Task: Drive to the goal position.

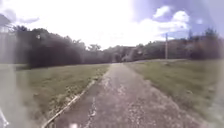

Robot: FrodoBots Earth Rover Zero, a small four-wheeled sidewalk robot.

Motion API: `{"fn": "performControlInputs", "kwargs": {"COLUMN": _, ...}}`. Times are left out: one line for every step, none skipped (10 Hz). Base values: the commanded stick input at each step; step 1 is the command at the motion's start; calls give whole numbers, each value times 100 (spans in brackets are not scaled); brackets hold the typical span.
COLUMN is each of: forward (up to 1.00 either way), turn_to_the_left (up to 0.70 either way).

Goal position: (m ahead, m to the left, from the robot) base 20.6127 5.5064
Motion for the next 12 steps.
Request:
{"fn": "performControlInputs", "kwargs": {"forward": 100, "turn_to_the_left": 0}}
{"fn": "performControlInputs", "kwargs": {"forward": 100, "turn_to_the_left": 0}}
{"fn": "performControlInputs", "kwargs": {"forward": 100, "turn_to_the_left": 0}}
{"fn": "performControlInputs", "kwargs": {"forward": 100, "turn_to_the_left": 0}}
{"fn": "performControlInputs", "kwargs": {"forward": 100, "turn_to_the_left": 0}}
{"fn": "performControlInputs", "kwargs": {"forward": 100, "turn_to_the_left": 0}}
{"fn": "performControlInputs", "kwargs": {"forward": 100, "turn_to_the_left": 0}}
{"fn": "performControlInputs", "kwargs": {"forward": 100, "turn_to_the_left": 0}}
{"fn": "performControlInputs", "kwargs": {"forward": 100, "turn_to_the_left": 0}}
{"fn": "performControlInputs", "kwargs": {"forward": 100, "turn_to_the_left": 0}}
{"fn": "performControlInputs", "kwargs": {"forward": 100, "turn_to_the_left": 0}}
{"fn": "performControlInputs", "kwargs": {"forward": 100, "turn_to_the_left": 0}}
